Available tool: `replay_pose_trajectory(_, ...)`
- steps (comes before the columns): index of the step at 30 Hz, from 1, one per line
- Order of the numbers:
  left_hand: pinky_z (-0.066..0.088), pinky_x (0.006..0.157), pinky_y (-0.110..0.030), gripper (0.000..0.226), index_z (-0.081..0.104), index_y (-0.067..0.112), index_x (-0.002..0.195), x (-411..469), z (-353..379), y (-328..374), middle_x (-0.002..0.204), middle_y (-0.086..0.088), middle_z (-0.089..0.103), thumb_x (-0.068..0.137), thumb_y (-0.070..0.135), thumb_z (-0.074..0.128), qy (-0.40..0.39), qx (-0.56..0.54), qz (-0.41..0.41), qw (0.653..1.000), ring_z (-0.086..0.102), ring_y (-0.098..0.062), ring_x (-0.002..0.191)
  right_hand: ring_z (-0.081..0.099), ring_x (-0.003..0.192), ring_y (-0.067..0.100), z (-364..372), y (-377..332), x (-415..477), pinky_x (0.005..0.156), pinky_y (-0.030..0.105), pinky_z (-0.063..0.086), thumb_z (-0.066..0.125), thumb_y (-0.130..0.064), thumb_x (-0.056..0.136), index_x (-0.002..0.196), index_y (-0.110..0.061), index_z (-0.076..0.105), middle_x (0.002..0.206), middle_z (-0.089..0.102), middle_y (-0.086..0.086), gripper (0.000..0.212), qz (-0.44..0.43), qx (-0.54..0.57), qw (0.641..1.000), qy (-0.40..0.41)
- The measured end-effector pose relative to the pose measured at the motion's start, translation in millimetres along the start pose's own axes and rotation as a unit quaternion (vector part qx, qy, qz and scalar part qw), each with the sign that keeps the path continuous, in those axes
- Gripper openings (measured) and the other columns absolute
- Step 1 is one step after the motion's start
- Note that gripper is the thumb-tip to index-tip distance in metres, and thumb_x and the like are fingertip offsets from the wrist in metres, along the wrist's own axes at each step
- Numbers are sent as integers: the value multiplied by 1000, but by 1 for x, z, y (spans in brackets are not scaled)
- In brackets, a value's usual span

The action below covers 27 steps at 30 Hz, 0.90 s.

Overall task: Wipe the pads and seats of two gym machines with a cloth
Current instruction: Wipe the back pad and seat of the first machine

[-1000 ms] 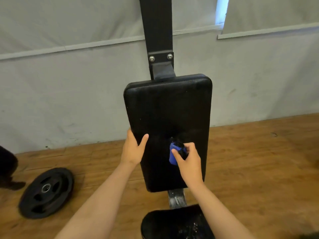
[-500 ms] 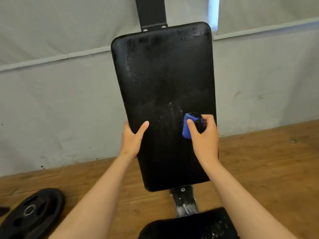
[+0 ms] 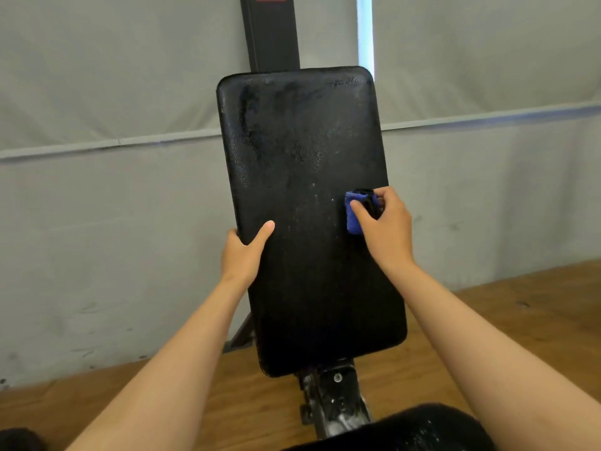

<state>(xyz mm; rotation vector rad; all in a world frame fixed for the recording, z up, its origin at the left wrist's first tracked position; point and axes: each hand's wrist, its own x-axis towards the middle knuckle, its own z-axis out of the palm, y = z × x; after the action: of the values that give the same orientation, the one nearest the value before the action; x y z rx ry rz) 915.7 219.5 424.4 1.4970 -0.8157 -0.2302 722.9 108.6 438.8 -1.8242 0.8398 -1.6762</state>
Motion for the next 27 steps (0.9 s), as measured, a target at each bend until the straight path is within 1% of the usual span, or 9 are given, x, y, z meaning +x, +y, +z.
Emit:
replay_pose_trajectory(4,47,81,-27,54,49,17,123,-4,9,-13,111,7,56,85,53,62,57,17,57,997,56,-13,99,55,93,12,-4,2,42,67,9,37,66,-31,88,102,-17,55,103,59,0,23,-37,-27,999,28)
replay_pose_trajectory(7,50,81,-31,63,51,16,121,-2,13,-16,108,7,58,80,64,55,110,75,107,985,57,-15,98,56,96,18,-8,0,81,74,21,38,66,-32,87,104,-12,59,102,62,2,26,-88,-62,993,53)
replay_pose_trajectory(10,52,86,-38,71,51,13,124,3,15,-19,113,2,61,79,68,52,121,107,109,981,59,-19,103,56,97,20,-13,-4,103,77,22,38,66,-30,88,103,-11,61,100,62,2,25,-115,-74,988,68)
replay_pose_trajectory(13,49,76,-33,56,52,18,109,1,14,-22,98,5,61,80,66,52,126,108,126,978,60,-19,92,56,97,21,-14,1,99,80,26,42,67,-27,87,103,-10,61,99,60,2,25,-147,-85,984,50)
replay_pose_trajectory(15,51,77,-36,72,53,14,115,1,14,-23,100,3,62,75,73,47,124,108,124,979,61,-20,92,54,96,19,-18,10,83,81,26,41,69,-24,86,108,-9,62,99,58,0,28,-173,-107,979,13)
replay_pose_trajectory(17,54,84,-41,88,50,13,126,2,14,-25,111,-1,63,70,80,42,122,109,119,979,61,-22,99,52,96,15,-25,25,63,82,21,38,70,-22,85,112,-8,62,102,57,0,31,-191,-134,972,-31)
replay_pose_trajectory(19,54,87,-45,92,48,13,129,3,13,-26,117,-4,62,69,82,41,122,106,116,980,60,-24,104,53,97,16,-32,39,50,81,17,36,70,-20,85,112,-9,62,102,59,0,30,-200,-148,967,-55)
replay_pose_trajectory(23,48,75,-33,66,53,14,117,5,16,-27,102,1,61,79,68,50,120,94,123,981,59,-20,93,56,99,21,-39,39,66,83,24,39,68,-19,87,112,-8,63,104,63,7,27,-206,-157,964,-55)
replay_pose_trajectory(27,44,71,-31,55,53,15,111,4,16,-27,97,1,62,82,61,53,122,93,128,980,58,-20,86,56,97,25,-35,18,105,80,25,39,68,-19,86,106,-6,65,101,63,12,24,-202,-136,970,3)
